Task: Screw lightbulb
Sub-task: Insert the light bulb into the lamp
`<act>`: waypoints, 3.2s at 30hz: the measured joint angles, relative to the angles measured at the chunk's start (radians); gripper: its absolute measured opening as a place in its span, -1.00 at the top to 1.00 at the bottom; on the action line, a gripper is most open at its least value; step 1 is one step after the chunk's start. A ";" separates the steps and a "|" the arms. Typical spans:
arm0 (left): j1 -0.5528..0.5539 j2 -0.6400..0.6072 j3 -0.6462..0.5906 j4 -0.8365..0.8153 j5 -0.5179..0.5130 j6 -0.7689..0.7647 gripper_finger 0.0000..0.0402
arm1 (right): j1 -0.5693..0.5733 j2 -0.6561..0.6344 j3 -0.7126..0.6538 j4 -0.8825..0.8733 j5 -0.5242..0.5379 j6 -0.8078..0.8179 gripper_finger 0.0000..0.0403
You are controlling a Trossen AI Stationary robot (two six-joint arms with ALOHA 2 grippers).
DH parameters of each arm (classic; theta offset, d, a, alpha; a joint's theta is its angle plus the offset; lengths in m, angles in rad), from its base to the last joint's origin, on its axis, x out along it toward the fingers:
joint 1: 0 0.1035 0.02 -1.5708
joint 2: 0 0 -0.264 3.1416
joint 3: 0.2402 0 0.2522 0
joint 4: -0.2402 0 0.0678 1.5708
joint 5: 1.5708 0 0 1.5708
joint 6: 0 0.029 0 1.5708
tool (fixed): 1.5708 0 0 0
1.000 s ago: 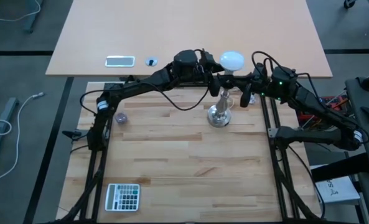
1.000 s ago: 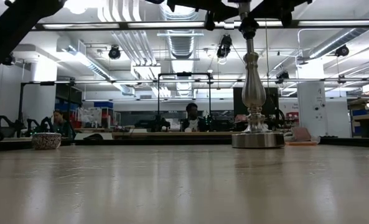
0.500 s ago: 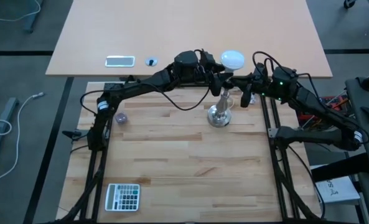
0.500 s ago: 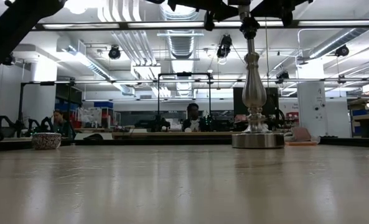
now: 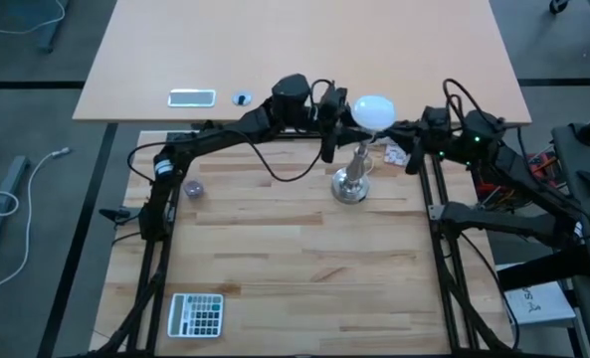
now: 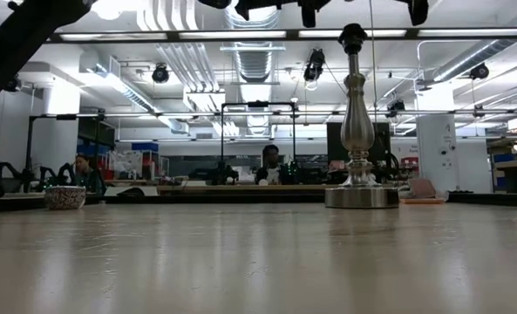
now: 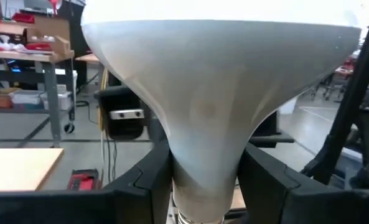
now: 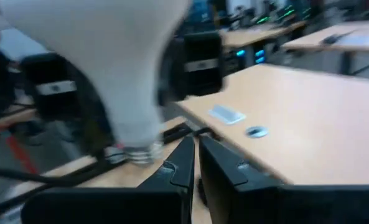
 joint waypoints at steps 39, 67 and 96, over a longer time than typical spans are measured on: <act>0.020 0.014 0.013 0.084 -0.143 0.053 0.30 | 0.001 0.355 0.441 -0.185 0.073 -0.168 -0.37; -0.014 0.016 0.013 0.045 -0.353 0.040 0.30 | -0.019 0.340 0.427 -0.214 0.143 -0.114 -0.24; -0.006 0.002 0.066 -0.004 -0.407 0.041 0.30 | -0.042 0.166 -0.182 -0.328 0.291 0.166 0.90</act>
